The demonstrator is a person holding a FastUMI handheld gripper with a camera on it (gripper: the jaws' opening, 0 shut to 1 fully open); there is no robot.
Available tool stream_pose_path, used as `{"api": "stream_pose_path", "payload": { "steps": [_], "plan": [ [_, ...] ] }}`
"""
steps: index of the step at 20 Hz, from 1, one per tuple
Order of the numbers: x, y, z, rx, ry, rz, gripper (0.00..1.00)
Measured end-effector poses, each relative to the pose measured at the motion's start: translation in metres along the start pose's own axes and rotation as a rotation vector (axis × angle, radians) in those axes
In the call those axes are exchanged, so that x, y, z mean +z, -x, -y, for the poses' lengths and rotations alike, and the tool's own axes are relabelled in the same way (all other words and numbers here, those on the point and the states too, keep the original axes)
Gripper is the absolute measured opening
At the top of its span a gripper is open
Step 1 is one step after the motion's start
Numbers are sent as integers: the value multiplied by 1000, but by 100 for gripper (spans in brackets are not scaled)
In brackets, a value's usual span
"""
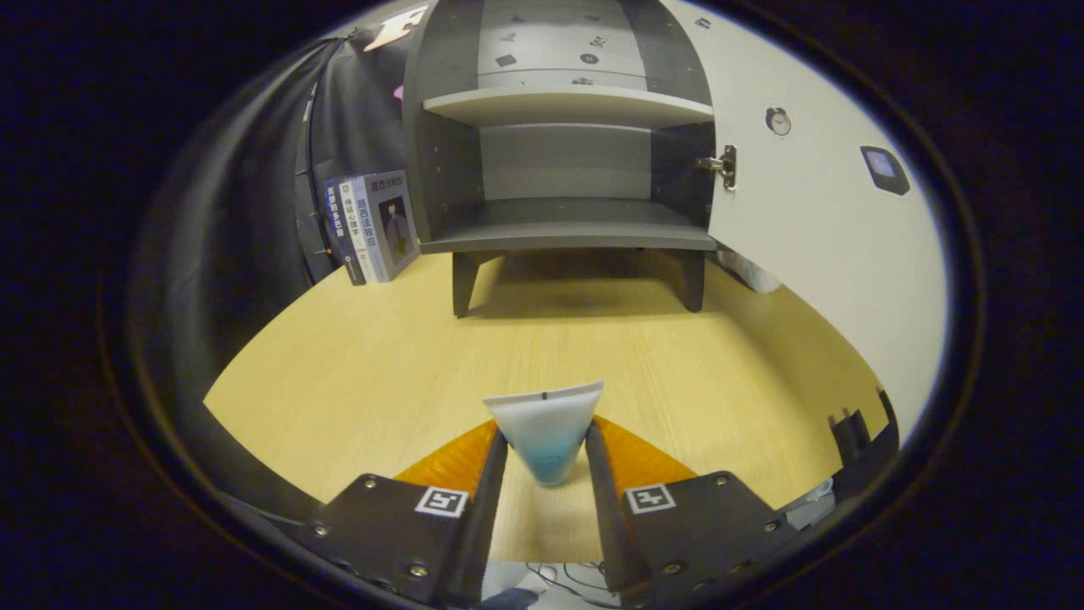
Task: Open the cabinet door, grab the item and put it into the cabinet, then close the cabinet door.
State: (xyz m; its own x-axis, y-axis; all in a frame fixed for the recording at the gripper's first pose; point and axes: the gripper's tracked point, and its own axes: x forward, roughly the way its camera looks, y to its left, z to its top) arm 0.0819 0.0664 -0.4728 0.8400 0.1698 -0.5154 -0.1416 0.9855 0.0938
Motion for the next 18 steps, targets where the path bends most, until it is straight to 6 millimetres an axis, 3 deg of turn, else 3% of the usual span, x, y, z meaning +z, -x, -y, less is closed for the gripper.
{"api": "stream_pose_path", "payload": {
  "steps": [1,10,11,18],
  "plan": [
    [-1,-1,-1,1,-3,-2,54],
    [-1,1,-3,17,12,13,54],
    [0,-2,-4,14,14,11,48],
    [8,5,-3,10,18,28,48]
  ]
}}
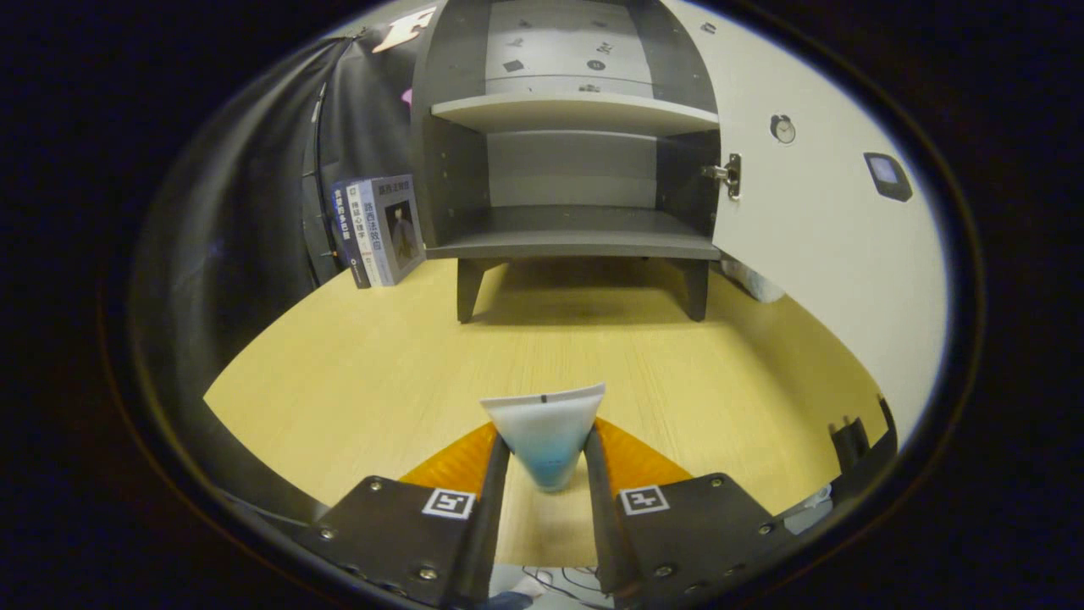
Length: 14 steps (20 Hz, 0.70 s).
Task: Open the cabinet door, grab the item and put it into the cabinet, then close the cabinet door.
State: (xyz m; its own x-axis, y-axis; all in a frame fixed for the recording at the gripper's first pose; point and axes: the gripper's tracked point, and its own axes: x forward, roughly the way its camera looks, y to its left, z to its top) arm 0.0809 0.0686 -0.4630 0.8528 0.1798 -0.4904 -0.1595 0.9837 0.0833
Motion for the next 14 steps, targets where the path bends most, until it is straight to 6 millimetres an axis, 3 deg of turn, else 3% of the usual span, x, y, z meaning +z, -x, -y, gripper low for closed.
{"api": "stream_pose_path", "payload": {
  "steps": [3,6,9,14],
  "plan": [
    [17,12,-1,3,3,7,48],
    [56,27,-6,8,9,39,48],
    [118,45,-12,18,25,104,48],
    [243,66,-19,23,64,242,48]
  ]
}}
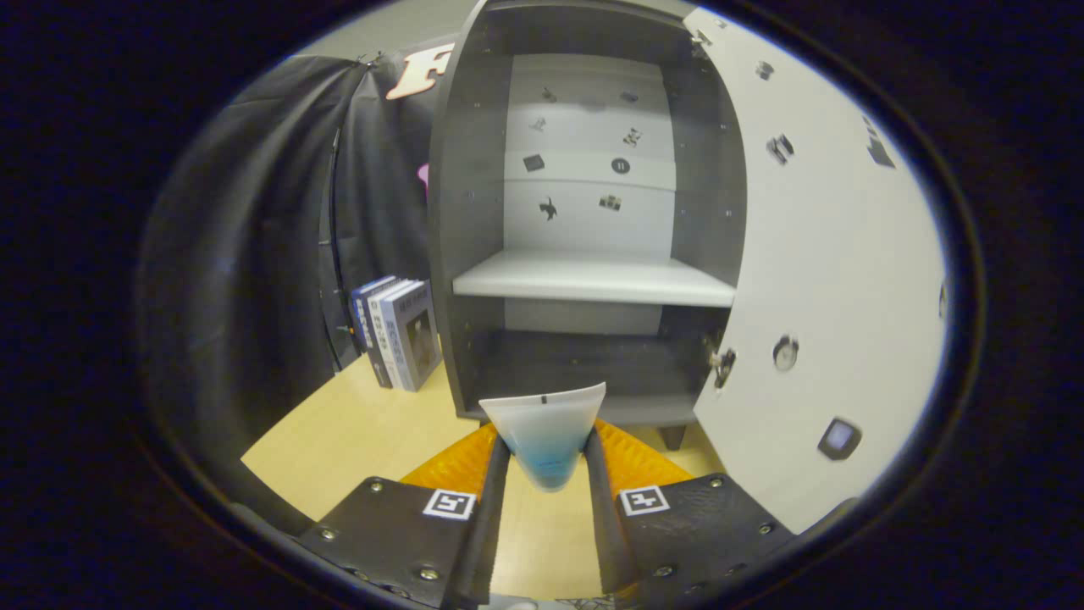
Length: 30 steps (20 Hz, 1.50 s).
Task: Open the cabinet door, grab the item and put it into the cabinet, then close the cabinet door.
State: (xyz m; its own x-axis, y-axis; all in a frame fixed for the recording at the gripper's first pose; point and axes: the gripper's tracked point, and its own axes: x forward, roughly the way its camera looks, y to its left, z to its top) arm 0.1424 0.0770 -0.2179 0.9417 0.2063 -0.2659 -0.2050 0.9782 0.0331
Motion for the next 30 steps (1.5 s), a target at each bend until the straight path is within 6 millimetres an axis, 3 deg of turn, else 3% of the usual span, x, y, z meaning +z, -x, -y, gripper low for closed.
{"api": "stream_pose_path", "payload": {
  "steps": [2,5,10,14,18,22,30],
  "plan": [
    [47,-11,3,-1,18,51,47],
    [97,-35,8,-12,41,90,48],
    [139,-91,19,-35,28,107,47],
    [151,-145,32,-56,15,94,47],
    [139,-182,41,-74,11,35,47],
    [143,-193,45,-80,-3,40,47],
    [143,-195,52,-93,-21,37,51]
  ]
}}
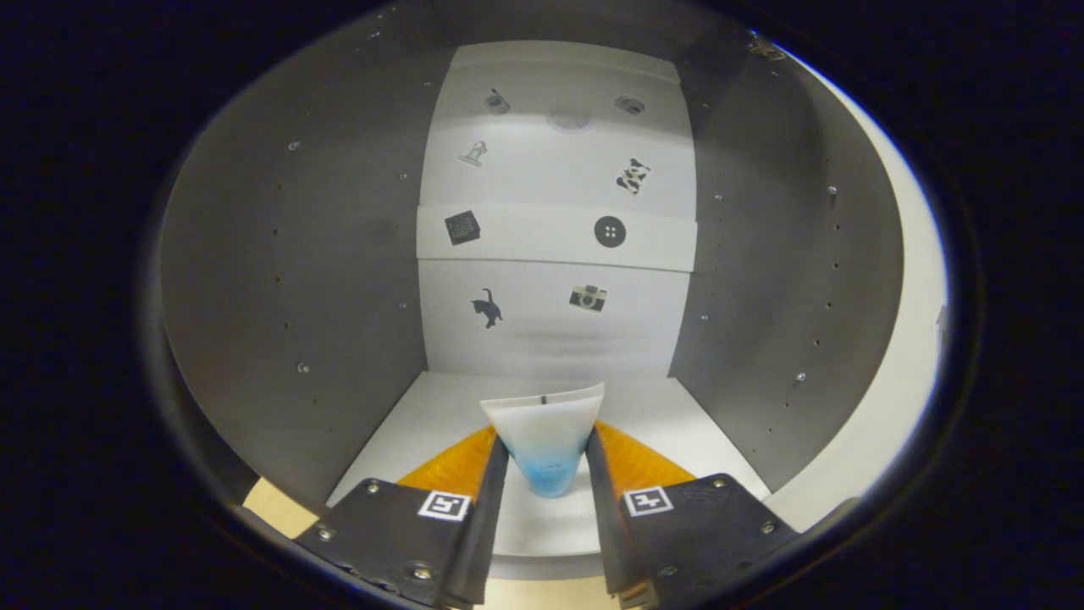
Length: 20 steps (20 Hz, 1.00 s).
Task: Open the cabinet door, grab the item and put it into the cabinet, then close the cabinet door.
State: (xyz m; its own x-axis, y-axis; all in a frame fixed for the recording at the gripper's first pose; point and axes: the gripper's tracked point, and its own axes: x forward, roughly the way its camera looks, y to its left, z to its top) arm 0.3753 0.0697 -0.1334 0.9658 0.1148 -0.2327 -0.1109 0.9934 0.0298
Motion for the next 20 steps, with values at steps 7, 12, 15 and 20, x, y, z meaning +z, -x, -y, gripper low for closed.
{"api": "stream_pose_path", "payload": {
  "steps": [7,12,15,20],
  "plan": [
    [7,0,10,-15,-17,23,63],
    [9,2,13,-21,-25,26,63],
    [13,13,15,-30,-25,37,63],
    [20,82,8,-19,-6,75,63]
  ]
}}
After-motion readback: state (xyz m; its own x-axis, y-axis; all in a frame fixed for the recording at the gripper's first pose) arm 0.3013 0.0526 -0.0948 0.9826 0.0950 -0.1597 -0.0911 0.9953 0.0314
